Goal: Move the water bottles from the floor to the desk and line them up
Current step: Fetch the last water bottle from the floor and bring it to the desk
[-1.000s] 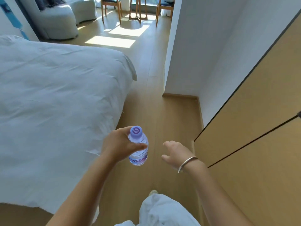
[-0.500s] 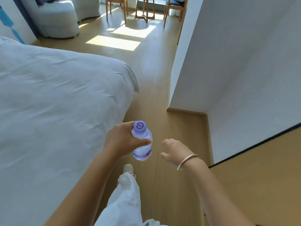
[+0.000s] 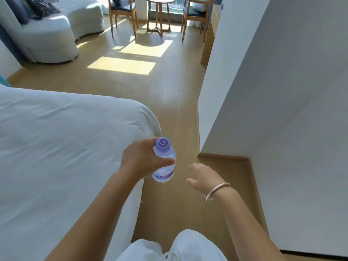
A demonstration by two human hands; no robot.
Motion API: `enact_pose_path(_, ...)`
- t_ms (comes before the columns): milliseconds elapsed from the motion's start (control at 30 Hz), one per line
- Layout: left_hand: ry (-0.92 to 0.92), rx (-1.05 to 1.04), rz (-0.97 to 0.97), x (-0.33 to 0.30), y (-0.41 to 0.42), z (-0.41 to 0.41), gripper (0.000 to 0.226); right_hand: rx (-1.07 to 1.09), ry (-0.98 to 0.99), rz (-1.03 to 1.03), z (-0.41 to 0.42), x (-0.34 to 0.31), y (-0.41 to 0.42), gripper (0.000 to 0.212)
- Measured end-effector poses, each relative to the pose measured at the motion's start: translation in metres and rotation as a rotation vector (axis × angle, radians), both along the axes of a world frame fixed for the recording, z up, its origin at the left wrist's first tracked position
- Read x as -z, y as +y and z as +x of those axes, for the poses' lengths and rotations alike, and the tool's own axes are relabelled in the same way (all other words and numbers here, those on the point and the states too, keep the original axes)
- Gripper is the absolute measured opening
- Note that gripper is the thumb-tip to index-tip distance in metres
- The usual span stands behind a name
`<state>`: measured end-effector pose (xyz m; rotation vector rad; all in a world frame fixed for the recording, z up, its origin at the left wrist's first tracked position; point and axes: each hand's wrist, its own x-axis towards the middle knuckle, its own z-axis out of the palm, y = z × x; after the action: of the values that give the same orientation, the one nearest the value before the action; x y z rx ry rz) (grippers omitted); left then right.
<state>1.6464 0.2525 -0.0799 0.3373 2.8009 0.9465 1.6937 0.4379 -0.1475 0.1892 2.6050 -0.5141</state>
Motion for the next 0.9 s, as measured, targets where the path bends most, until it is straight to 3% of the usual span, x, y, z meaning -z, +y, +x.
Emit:
enact_pose_path(267, 0.0, 0.021, 0.006, 0.016, 0.035, -0.141, 0.038, 0.012, 0.009, -0.046, -0.142, 0.005, 0.027, 0.044)
enact_pose_path(667, 0.013, -0.048, 0.066, 0.005, 0.146, -0.382, 0.034, 0.038, 0.039, -0.104, -0.393, -0.01, 0.151, 0.047)
enact_pose_path(767, 0.014, -0.03, 0.076, 0.003, 0.165, -0.43, 0.042, 0.032, 0.033, -0.113, -0.439, -0.012, 0.168, 0.047)
enact_pose_path(900, -0.007, -0.024, 0.097, 0.003, 0.184, -0.496, 0.031, 0.026, 0.026, -0.113, -0.499, -0.011, 0.185, 0.046)
